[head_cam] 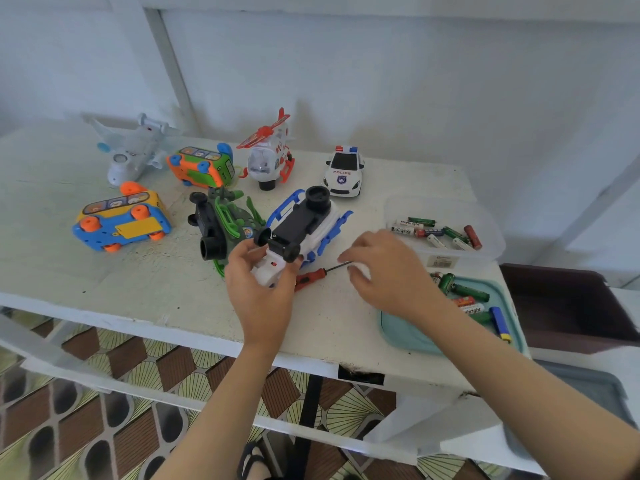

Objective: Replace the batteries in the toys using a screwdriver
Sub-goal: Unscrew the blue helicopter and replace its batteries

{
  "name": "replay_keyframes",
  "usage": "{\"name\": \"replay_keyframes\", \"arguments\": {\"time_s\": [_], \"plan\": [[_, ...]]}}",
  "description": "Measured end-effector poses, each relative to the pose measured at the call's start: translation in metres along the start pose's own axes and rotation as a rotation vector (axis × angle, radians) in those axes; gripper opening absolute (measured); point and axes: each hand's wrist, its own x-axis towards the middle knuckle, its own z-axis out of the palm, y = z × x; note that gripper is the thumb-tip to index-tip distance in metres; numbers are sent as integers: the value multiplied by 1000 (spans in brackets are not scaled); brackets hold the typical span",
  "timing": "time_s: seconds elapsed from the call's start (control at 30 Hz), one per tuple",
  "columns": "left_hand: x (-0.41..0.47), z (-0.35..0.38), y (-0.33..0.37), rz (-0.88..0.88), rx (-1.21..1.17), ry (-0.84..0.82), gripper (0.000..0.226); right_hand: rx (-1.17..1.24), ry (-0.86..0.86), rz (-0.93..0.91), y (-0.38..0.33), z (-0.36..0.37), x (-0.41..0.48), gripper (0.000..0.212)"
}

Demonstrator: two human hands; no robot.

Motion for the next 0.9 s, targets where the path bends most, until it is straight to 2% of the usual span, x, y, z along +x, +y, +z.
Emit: {"name": "replay_keyframes", "arguments": {"time_s": [0.07,0.2,0.33,0.43,0.5,0.6,0.77,0.9], "plan": [[1,0,1,-10,-9,4,62,-29,-95,-145,-10,10,1,30],[0,0,2,-12,-12,5,61,-56,-147,-242,-20,28,7,44],[1,-1,-2,-11,-19,-12,59,-73,-63,-270,-21,39,8,34],[1,0,-4,-16,-20,-13,59,-32,-79,-300,-21,40,6,19],[1,0,-6,-3,-20,-18,60,8,-74,-325,-20,39,4,21],[1,0,-8,-1,-35,-22,59,33,15,-372,-18,33,0,29],[0,-2,-7,32,-150,-34,54,30,203,-493,-21,4,-7,17],[0,-4,-8,119,-173,-74,53,219,359,-366,-29,-25,-6,21]]}}
